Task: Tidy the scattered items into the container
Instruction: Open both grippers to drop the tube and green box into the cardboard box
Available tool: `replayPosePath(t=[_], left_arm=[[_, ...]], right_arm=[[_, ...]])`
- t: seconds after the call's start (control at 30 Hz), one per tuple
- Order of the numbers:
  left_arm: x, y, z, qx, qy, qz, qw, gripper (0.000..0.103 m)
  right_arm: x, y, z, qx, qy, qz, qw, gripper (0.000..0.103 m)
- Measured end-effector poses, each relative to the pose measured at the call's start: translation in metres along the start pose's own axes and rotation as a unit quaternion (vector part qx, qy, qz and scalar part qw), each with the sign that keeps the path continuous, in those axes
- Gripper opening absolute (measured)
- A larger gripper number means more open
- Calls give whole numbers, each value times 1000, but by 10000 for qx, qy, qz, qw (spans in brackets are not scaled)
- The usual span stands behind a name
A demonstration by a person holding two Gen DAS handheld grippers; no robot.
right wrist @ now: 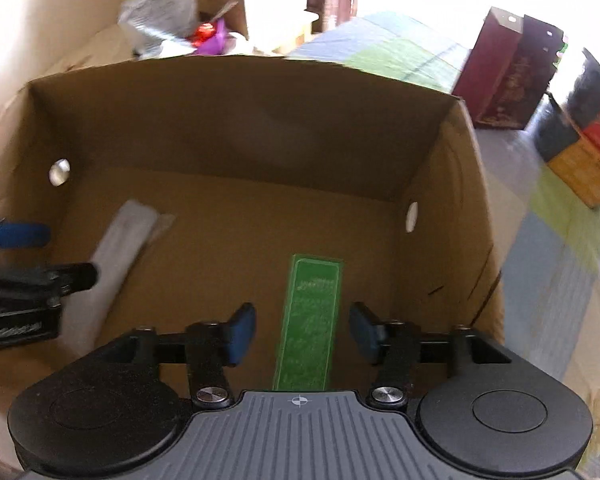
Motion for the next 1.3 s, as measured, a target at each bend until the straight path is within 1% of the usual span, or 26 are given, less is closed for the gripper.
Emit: replayPosePath(t=[0.07, 0.1, 0.17, 0.2, 0.23, 0.33, 0.43, 0.53, 0.77, 0.97, 1.17, 1.3], left_arm=[[1, 0, 0, 25, -35, -15, 10000, 58], [1, 1, -1, 43, -49, -22, 10000, 59], [2, 1, -1, 71, -80, -41, 9999, 60], [2, 2, -1, 75, -100, -61, 9999, 61], [2, 4, -1, 85, -119, -79, 9999, 62], [4, 9, -4, 87, -199, -143, 9997, 68], [8, 17, -7, 67, -316, -263, 9991, 74], [11, 26, -9, -4, -342, -389, 9987, 87], [16, 49, -6, 74, -168, -508, 9985, 89], [21, 76, -6, 8, -208, -695, 9974, 89], [29, 103, -9, 180, -153, -817, 9964, 89], [36, 120, -12, 206, -159, -903, 9956, 89]], right_arm=[[3, 4, 2, -11, 164, -3, 9999, 68], [5, 7, 4, -51, 230, 4, 9997, 73], [9, 12, 7, -81, 343, -3, 9994, 81], [11, 15, 10, -52, 395, -22, 9992, 88], [12, 18, 12, -42, 440, -36, 9990, 91], [13, 25, 15, -43, 461, -36, 9989, 91], [17, 35, 15, -82, 306, -88, 9995, 91], [18, 46, 13, -112, 192, -201, 9996, 91], [23, 75, 16, -93, -22, -477, 9988, 91], [33, 102, 15, -2, -255, -754, 9968, 91], [46, 132, 15, -19, -475, -985, 9940, 91], [54, 149, 16, -21, -576, -1100, 9923, 91]])
Point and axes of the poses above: each gripper's, at about its wrist camera, not at the fingertips, and y roughly against the way its jaws point, z to its left, x to its underside, the point moved 1 cm from there along -y, roughly the way its jaws point, and after that the axes turned 7 degrees about y, right-handed, at the moved point
